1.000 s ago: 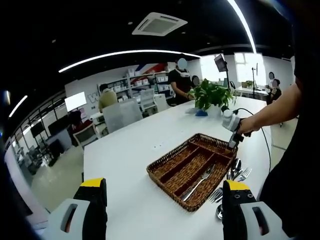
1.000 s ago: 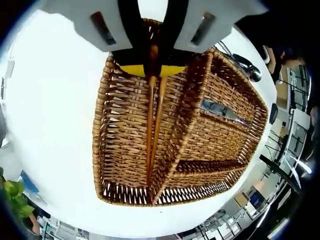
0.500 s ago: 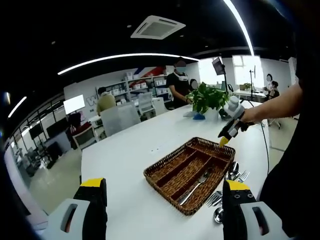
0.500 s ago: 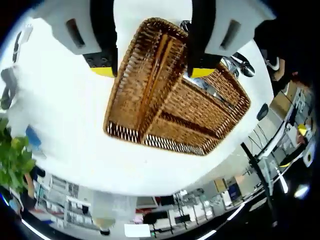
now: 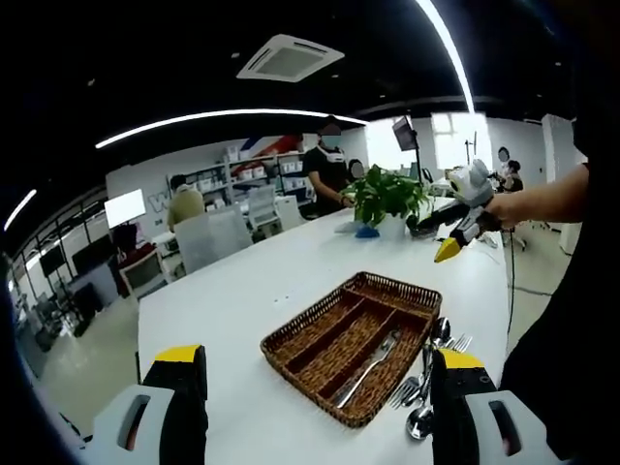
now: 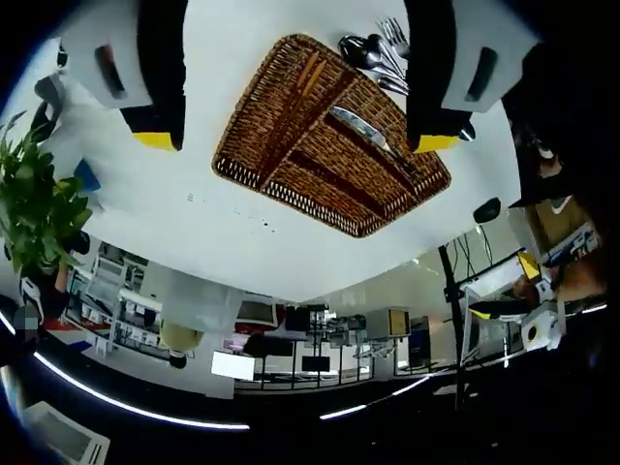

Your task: Arrange the knives, forks, and spoons in their matching storage slots by inserting each utensil handle-first until every utensil is classified and aligned in the correct compartment

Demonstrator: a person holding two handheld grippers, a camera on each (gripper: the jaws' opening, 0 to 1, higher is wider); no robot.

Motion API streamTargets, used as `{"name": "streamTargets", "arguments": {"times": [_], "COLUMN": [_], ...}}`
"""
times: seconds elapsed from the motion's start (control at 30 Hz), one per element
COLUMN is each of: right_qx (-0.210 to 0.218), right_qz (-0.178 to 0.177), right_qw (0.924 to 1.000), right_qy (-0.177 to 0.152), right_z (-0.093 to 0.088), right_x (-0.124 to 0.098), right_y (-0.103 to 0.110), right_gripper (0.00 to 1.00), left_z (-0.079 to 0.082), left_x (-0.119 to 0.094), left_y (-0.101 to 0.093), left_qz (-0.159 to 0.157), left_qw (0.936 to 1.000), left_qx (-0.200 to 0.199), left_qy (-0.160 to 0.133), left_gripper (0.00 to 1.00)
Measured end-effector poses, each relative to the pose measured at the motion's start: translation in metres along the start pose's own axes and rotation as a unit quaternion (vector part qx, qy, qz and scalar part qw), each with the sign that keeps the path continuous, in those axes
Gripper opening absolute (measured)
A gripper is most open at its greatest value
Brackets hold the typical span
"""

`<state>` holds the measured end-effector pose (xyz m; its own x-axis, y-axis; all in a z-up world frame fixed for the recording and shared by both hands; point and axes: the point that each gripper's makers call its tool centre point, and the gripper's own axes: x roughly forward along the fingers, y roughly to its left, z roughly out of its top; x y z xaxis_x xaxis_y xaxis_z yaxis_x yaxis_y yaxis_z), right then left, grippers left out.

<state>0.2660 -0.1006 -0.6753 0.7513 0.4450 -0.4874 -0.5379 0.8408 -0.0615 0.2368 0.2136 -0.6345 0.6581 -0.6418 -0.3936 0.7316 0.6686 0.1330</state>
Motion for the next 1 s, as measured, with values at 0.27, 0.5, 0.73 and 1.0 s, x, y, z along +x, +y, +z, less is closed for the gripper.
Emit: {"name": "streamTargets", "arguments": {"times": [0.27,0.5,0.73,1.0], "right_qx": [0.013,-0.022,0.006,-0.036], "right_qz": [-0.002,0.007,0.061,0.063], "right_qw": [0.9999,0.9994,0.9979,0.9973], "right_qy": [-0.006,-0.025,-0.019,-0.01], "right_z": [0.009,0.005,-0.011,-0.025], "right_x": [-0.033,-0.075,-0.085,-0.071], "right_y": [0.017,0.007,0.003,0.011], "right_gripper": [0.99,0.99,0.99,0.99], "left_z": [-0.011,0.002,-0.001,-0.033], "left_x": [-0.002,-0.005,-0.014,0.0], "left_y": [-0.014,-0.033,-0.05,-0.046], "left_qz": [-0.028,-0.01,0.048,0.021], "left_qw": [0.9995,0.9998,0.9972,0.9984], "left_qx": [-0.016,-0.016,-0.058,-0.006], "left_qy": [-0.002,-0.008,0.009,0.053], "left_gripper": [1.0,1.0,1.0,1.0]}}
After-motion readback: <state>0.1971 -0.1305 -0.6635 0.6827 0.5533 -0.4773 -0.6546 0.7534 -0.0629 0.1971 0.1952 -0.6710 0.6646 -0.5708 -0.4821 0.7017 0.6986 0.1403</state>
